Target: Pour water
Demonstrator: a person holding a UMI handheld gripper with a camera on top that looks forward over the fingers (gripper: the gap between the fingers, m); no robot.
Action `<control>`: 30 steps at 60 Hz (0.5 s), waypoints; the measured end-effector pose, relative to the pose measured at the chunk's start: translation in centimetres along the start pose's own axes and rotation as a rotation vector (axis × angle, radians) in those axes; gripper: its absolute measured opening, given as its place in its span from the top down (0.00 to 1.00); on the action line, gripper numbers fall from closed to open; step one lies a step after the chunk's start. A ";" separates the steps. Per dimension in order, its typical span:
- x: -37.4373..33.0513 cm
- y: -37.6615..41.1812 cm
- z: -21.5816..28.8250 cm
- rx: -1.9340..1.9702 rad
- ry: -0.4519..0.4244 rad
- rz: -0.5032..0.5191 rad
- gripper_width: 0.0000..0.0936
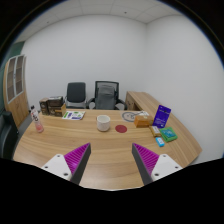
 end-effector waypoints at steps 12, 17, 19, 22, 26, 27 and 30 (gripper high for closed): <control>1.0 3.4 -0.9 -0.023 0.015 0.005 0.08; 1.4 6.3 -1.9 -0.035 0.031 0.015 0.08; 1.7 7.8 -2.4 -0.036 0.040 0.022 0.08; 2.0 10.2 -3.3 -0.034 0.056 0.033 0.08; 2.5 14.1 -4.3 -0.030 0.071 0.051 0.08; 2.6 15.1 -4.4 -0.028 0.077 0.055 0.08; 3.0 18.4 -4.9 -0.020 0.079 0.063 0.08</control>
Point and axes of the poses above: the point between the fingertips, and its own axes, seen from behind it with the camera up: y to the left, z up, x forward, the way the camera looks, the point moved 3 cm from there along -x, backward, against the way the camera looks, and after that the axes turned 9 degrees about -y, right-handed, at the moved point
